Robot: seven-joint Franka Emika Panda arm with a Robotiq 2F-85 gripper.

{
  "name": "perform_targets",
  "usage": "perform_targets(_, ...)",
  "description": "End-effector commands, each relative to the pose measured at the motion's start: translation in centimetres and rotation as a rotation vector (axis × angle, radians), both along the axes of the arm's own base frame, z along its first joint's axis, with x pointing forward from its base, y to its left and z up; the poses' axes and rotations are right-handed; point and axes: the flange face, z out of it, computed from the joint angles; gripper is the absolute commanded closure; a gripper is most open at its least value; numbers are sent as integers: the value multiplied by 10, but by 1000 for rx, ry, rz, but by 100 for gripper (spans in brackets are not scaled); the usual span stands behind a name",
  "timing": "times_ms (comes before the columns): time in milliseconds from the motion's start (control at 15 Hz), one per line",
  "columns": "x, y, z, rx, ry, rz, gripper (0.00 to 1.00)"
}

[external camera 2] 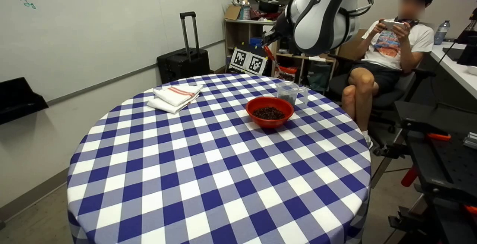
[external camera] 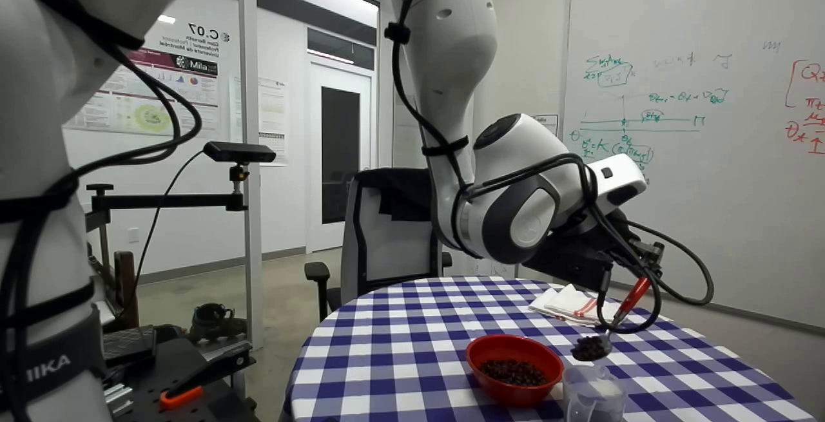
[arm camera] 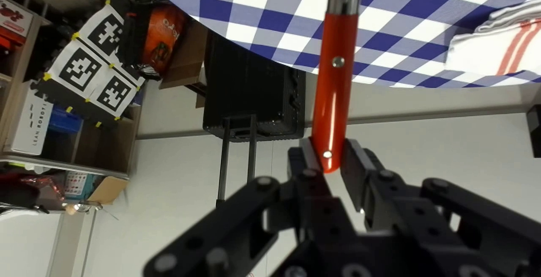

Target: Pick up the spoon from the table and scoop some of the contents in the bowl and put the scooped contents in the jar

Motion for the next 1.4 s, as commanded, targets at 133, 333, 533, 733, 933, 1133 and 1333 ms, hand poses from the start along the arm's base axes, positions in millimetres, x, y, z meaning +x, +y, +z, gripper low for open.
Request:
perform_targets(133, 4, -9, -9, 9, -17, -30, 95)
perform_targets(333, 7, -12, -14, 7, -20, -36, 95)
perform_targets(533, 10, -15, -17, 0, -29, -42, 95)
perform_targets(733, 11, -18, -19, -5, -39, -55, 95)
perform_targets(933, 11, -20, -22, -6, -51, -69, 95)
perform_targets(1133, 9, -20, -21, -13, -84, -79, 95)
perform_targets(1333, 6, -19, -21, -26, -111, -88, 95)
